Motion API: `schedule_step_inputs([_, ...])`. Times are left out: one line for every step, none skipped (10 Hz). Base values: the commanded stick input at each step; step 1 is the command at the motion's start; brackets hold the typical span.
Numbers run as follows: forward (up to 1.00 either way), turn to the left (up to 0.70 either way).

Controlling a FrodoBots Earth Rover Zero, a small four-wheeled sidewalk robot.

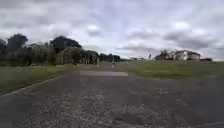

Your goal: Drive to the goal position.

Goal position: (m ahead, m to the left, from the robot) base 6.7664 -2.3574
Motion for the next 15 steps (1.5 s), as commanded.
schedule_step_inputs([0.70, 0.02])
schedule_step_inputs([0.70, 0.02])
schedule_step_inputs([0.70, 0.02])
schedule_step_inputs([0.70, 0.02])
schedule_step_inputs([0.70, 0.02])
schedule_step_inputs([0.70, 0.02])
schedule_step_inputs([0.70, 0.02])
schedule_step_inputs([0.70, 0.04])
schedule_step_inputs([0.70, 0.11])
schedule_step_inputs([0.70, 0.17])
schedule_step_inputs([0.70, 0.24])
schedule_step_inputs([0.70, 0.30])
schedule_step_inputs([0.70, 0.22])
schedule_step_inputs([0.70, 0.15])
schedule_step_inputs([0.70, 0.07])
